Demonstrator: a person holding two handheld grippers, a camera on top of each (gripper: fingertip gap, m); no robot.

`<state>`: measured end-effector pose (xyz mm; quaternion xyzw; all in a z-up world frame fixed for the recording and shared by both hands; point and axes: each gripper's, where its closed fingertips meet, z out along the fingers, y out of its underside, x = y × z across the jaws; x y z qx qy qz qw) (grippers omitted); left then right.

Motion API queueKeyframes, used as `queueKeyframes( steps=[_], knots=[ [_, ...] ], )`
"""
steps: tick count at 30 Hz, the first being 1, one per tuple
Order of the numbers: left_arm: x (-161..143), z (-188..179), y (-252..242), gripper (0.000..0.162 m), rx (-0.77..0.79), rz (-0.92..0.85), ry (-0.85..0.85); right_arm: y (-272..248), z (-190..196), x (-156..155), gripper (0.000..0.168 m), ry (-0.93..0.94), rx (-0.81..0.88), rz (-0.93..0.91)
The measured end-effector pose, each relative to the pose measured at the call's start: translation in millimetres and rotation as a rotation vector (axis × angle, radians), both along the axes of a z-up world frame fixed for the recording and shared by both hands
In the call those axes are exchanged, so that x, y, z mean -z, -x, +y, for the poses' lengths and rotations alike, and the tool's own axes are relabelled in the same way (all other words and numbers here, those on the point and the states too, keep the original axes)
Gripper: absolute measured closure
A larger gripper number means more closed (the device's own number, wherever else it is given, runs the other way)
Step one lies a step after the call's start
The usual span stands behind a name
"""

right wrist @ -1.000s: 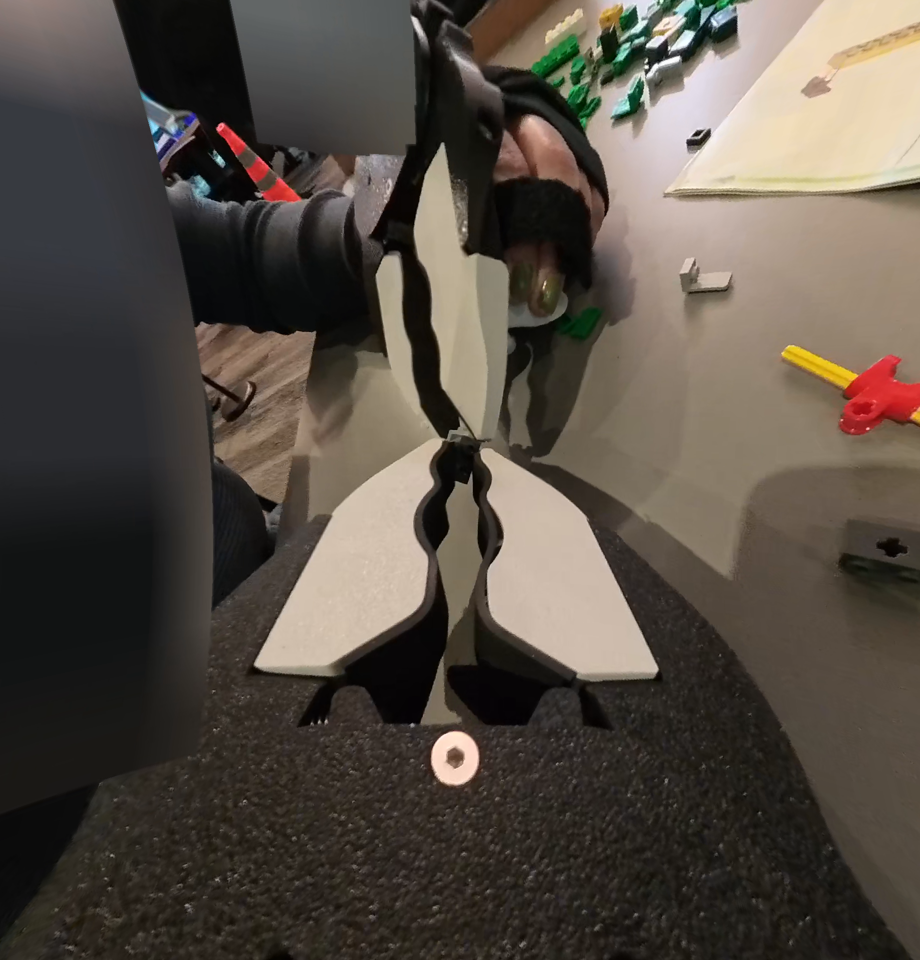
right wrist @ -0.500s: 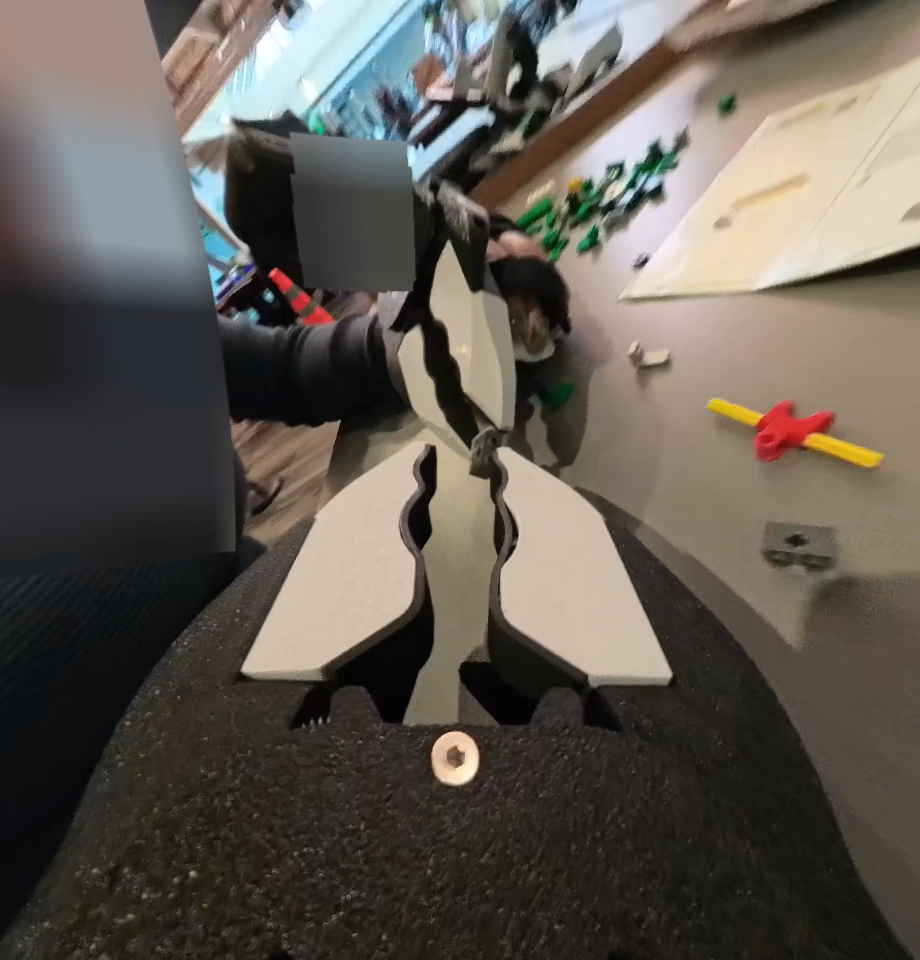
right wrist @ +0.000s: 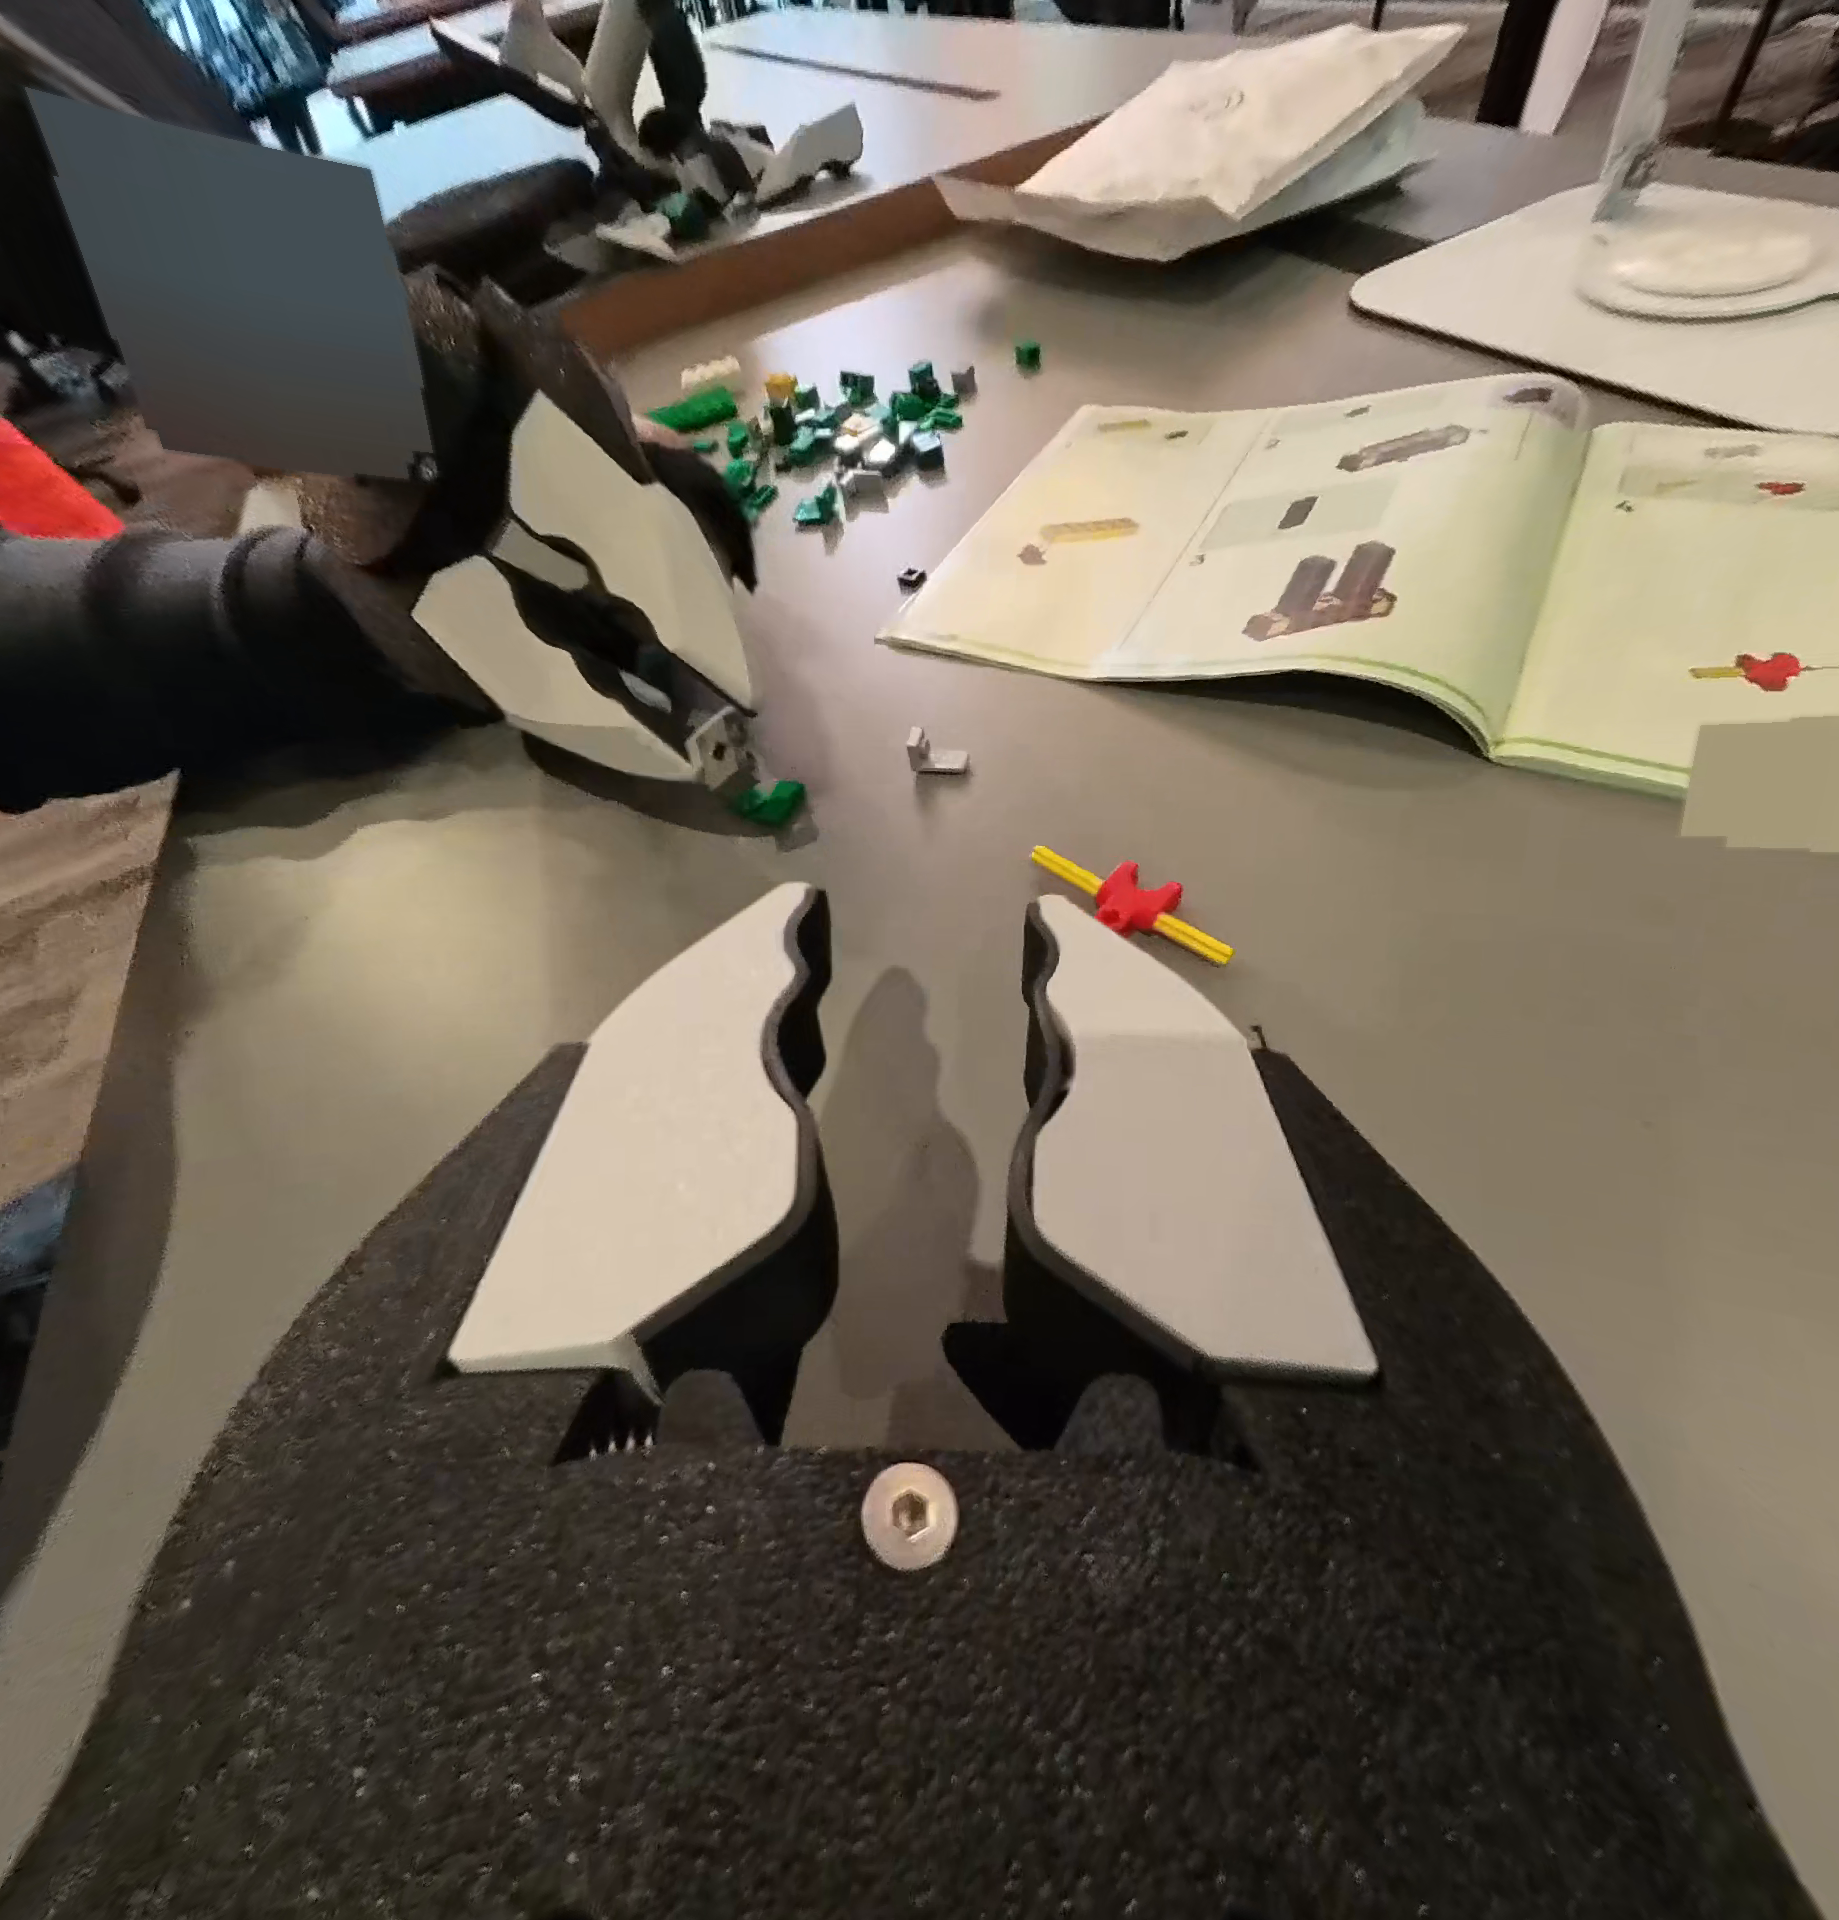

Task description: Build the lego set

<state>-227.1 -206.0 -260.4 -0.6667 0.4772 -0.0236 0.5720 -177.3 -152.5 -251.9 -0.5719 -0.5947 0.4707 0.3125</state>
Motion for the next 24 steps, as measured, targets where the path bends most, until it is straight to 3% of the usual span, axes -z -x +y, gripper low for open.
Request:
queueKeyframes(
  steps=[5,10,21,24],
  knots=[
    [17.9,-2.0,-9.0,0.146,0.005,0.004,0.182,5.1,-11.7,12.1,0.134,-0.058,-0.076,-0.082],
    [28.3,-0.4,-12.6,0.146,-0.021,0.052,0.236,5.8,-15.7,15.8,0.135,-0.079,-0.094,-0.106],
    [21.8,-1.9,-11.8,0.146,-0.002,0.055,0.152,15.4,-34.4,8.6,0.14,-0.016,-0.187,-0.069],
    [12.9,-3.3,5.8,0.146,-0.066,0.053,0.091,22.2,-30.4,7.9,0.142,-0.065,-0.193,-0.092]
  ],
)
